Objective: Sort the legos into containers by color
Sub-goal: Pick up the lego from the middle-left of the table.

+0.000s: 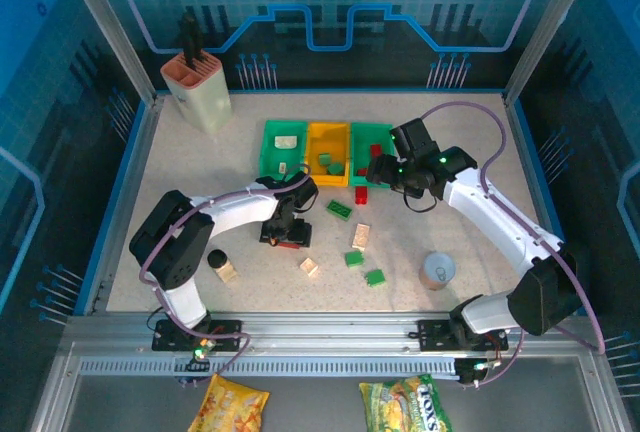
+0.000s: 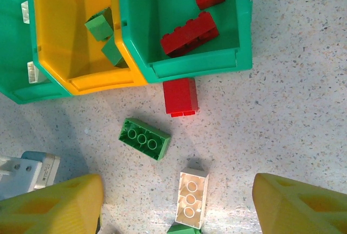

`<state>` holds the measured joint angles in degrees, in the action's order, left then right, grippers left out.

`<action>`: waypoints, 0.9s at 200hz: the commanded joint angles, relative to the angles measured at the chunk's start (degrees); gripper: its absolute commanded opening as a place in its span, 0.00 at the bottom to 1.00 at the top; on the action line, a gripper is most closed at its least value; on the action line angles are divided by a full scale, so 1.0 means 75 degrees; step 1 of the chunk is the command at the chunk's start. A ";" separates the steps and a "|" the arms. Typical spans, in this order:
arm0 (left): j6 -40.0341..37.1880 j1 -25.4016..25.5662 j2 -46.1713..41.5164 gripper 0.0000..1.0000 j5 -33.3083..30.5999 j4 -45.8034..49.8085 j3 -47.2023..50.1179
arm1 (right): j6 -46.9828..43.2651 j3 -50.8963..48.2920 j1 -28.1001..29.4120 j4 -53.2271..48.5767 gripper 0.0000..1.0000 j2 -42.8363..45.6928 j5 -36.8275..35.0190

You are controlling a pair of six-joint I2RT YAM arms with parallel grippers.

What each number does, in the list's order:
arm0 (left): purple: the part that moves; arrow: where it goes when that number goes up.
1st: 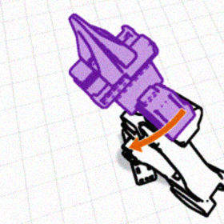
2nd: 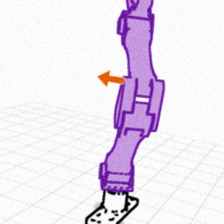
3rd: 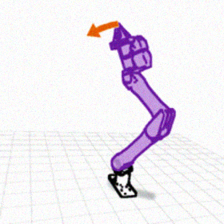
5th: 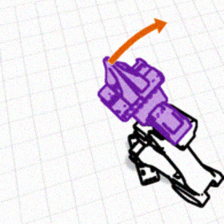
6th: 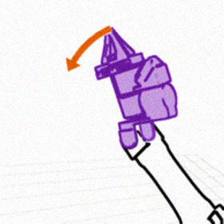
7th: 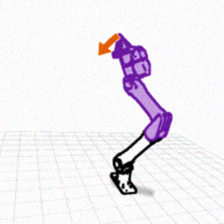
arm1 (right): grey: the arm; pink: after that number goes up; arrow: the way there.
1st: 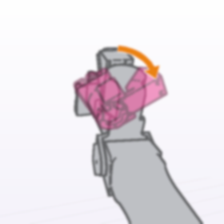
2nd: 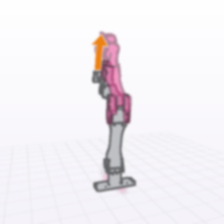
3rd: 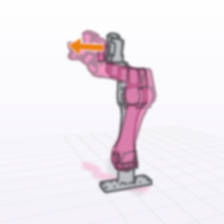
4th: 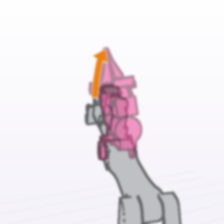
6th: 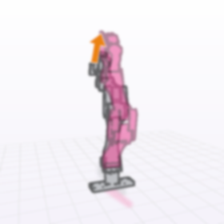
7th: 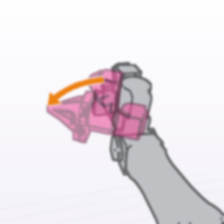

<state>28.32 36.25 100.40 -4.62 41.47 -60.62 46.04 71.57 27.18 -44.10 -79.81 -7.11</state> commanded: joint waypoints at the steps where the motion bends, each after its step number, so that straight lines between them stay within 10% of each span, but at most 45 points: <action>1: -0.0049 -0.0050 -0.0108 0.71 0.0137 0.0042 -0.0050 | -0.0080 -0.0050 -0.0096 -0.0167 0.73 0.0190 -0.0111; 180: 0.0020 -0.0046 -0.0220 0.53 0.0555 0.0107 -0.1602 | -0.0384 -0.0786 -0.0707 -0.0123 0.73 0.0834 -0.0145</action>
<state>28.36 36.25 98.56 -2.90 41.69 -68.42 44.69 67.53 23.92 -44.07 -76.20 -7.51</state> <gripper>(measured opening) 0.617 0.728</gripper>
